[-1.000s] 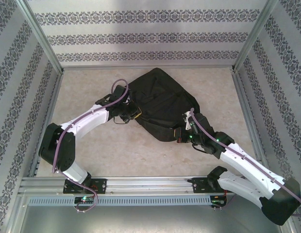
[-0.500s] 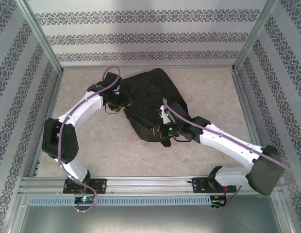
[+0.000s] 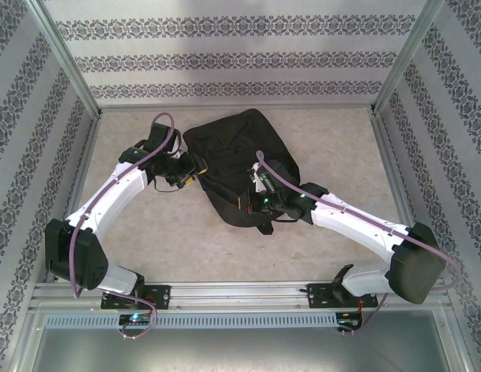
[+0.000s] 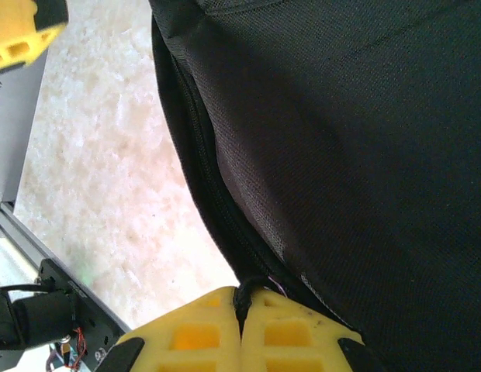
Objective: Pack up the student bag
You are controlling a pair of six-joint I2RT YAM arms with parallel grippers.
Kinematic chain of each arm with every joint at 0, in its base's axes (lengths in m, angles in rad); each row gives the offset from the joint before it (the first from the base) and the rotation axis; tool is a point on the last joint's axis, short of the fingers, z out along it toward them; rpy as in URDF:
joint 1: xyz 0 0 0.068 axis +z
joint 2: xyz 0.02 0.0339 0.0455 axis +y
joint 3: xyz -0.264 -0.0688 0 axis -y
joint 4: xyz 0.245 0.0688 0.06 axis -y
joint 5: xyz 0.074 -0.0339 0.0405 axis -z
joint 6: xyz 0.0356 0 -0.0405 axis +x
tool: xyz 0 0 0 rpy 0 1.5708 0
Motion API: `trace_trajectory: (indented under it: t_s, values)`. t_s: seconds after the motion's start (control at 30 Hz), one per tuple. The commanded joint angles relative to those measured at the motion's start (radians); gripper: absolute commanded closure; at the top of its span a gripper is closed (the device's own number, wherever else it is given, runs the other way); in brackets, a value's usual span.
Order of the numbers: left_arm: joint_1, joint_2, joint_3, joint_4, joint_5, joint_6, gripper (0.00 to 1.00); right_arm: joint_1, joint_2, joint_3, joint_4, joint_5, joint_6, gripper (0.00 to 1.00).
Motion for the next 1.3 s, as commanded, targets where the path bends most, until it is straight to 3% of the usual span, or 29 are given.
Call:
trace_trajectory:
  t_s: [0.0, 0.43, 0.87, 1.07, 1.27]
  values:
    - [-0.03, -0.008, -0.033, 0.039, 0.05, -0.008, 0.5, -0.014, -0.029, -0.026, 0.043, 0.015, 0.027, 1.0]
    - [-0.08, -0.01, -0.103, 0.033, 0.02, -0.03, 0.52, -0.024, -0.058, -0.056, 0.045, 0.01, 0.036, 1.0]
    - [-0.105, 0.1, -0.094, 0.119, -0.008, -0.07, 0.55, -0.017, -0.059, -0.073, 0.064, -0.006, 0.047, 1.0]
    - [-0.105, 0.126, -0.063, 0.099, -0.061, -0.06, 0.8, -0.01, -0.071, -0.07, 0.032, -0.003, 0.03, 1.0]
    - [-0.104, 0.121, -0.059, 0.076, -0.104, -0.037, 0.97, -0.005, -0.114, -0.081, -0.033, -0.005, -0.003, 1.0]
